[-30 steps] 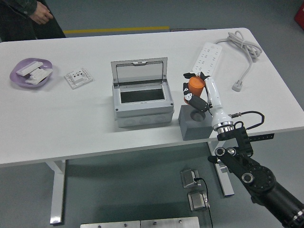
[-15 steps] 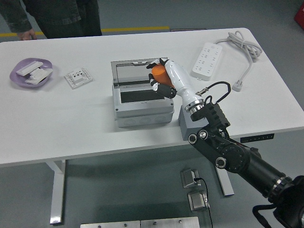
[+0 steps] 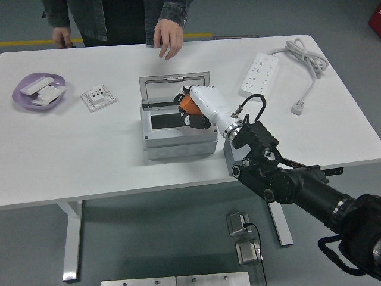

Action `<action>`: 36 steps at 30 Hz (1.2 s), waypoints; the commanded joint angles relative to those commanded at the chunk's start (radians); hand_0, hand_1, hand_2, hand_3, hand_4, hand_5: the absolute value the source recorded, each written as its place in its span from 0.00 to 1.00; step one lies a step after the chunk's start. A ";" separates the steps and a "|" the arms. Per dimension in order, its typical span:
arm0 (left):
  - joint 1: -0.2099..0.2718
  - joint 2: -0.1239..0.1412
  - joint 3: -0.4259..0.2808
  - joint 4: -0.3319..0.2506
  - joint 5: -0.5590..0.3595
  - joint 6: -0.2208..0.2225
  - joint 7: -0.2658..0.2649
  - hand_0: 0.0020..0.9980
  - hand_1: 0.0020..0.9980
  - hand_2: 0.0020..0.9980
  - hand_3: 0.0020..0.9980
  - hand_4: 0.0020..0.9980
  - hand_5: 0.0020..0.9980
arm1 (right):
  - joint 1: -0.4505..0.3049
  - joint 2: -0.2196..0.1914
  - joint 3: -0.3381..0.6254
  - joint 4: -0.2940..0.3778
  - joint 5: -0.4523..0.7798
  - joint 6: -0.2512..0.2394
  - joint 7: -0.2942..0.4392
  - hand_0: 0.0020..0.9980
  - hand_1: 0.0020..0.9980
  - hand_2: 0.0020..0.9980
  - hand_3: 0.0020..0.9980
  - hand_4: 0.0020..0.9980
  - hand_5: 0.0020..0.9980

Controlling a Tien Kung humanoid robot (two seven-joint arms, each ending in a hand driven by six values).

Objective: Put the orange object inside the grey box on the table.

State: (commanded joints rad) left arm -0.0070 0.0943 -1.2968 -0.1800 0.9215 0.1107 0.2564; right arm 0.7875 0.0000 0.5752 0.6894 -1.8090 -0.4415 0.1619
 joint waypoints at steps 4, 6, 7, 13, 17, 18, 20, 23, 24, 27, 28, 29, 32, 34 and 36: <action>-0.002 0.001 -0.003 0.000 0.004 0.000 0.001 0.63 0.57 0.53 0.61 0.57 0.13 | 0.022 0.000 -0.020 -0.009 -0.007 0.004 0.001 0.13 0.34 0.60 0.58 0.00 0.00; -0.002 0.002 -0.004 0.000 0.006 -0.001 0.002 0.63 0.57 0.53 0.61 0.57 0.13 | 0.032 0.000 -0.033 -0.010 -0.005 0.007 0.002 0.13 0.35 0.60 0.58 0.00 0.00; -0.002 0.003 -0.004 0.000 0.007 -0.001 0.003 0.63 0.57 0.53 0.61 0.57 0.13 | 0.037 0.000 -0.040 -0.011 -0.004 0.009 0.002 0.13 0.35 0.60 0.58 0.00 0.00; -0.004 0.005 -0.005 0.000 0.011 -0.002 0.004 0.62 0.57 0.53 0.61 0.57 0.13 | 0.048 0.000 -0.072 -0.012 0.010 0.022 0.008 0.15 0.36 0.59 0.58 0.00 0.00; -0.005 0.006 -0.003 0.000 0.011 -0.003 0.003 0.62 0.57 0.53 0.61 0.57 0.13 | 0.050 0.000 -0.068 -0.014 0.011 0.055 0.013 0.15 0.36 0.59 0.58 0.00 0.00; -0.005 0.006 -0.003 0.000 0.011 -0.003 0.003 0.62 0.57 0.53 0.61 0.57 0.13 | 0.050 0.000 -0.065 -0.015 0.009 0.063 0.013 0.17 0.39 0.59 0.59 0.00 0.00; -0.006 0.006 -0.004 0.000 0.013 -0.003 0.004 0.62 0.57 0.53 0.61 0.57 0.13 | 0.052 0.000 -0.059 -0.016 0.000 0.083 0.011 0.17 0.39 0.59 0.59 0.00 0.00; -0.006 0.006 -0.004 0.000 0.014 -0.004 0.005 0.62 0.57 0.53 0.61 0.57 0.13 | 0.054 0.000 -0.051 -0.017 -0.014 0.103 0.007 0.17 0.39 0.59 0.59 0.00 0.00; -0.007 0.006 -0.004 0.000 0.014 -0.004 0.005 0.62 0.57 0.53 0.61 0.57 0.13 | 0.055 0.000 -0.049 -0.017 -0.020 0.109 0.006 0.25 0.48 0.62 0.67 0.00 0.00; -0.009 0.006 -0.004 0.000 0.016 -0.004 0.005 0.62 0.57 0.53 0.61 0.57 0.13 | 0.057 0.000 -0.046 -0.017 -0.033 0.116 0.002 0.25 0.48 0.62 0.67 0.00 0.00; -0.010 0.006 -0.004 0.000 0.016 -0.005 0.005 0.62 0.57 0.53 0.61 0.57 0.13 | 0.058 0.000 -0.045 -0.016 -0.037 0.117 0.000 0.25 0.48 0.62 0.67 0.00 0.00; -0.011 0.006 -0.004 0.000 0.016 -0.005 0.005 0.62 0.57 0.53 0.61 0.57 0.13 | 0.058 0.000 -0.045 -0.016 -0.040 0.117 -0.001 0.25 0.48 0.62 0.67 0.00 0.00; -0.012 0.005 -0.002 0.000 0.016 -0.007 0.005 0.62 0.57 0.53 0.61 0.57 0.13 | 0.060 0.000 -0.043 -0.016 -0.047 0.117 -0.003 0.62 0.65 0.72 0.84 0.71 0.14; -0.012 0.005 -0.001 0.000 0.016 -0.008 0.005 0.62 0.57 0.53 0.61 0.57 0.13 | 0.062 0.000 -0.042 -0.015 -0.050 0.117 -0.004 0.62 0.65 0.72 0.84 0.71 0.14; -0.013 0.005 -0.001 0.000 0.016 -0.008 0.006 0.62 0.57 0.53 0.61 0.57 0.13 | 0.063 0.000 -0.040 -0.015 -0.052 0.117 -0.005 0.77 0.71 0.76 0.90 0.83 0.17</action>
State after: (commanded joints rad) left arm -0.0199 0.0989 -1.2975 -0.1800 0.9375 0.1024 0.2622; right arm 0.8502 0.0000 0.5349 0.6745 -1.8607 -0.3249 0.1571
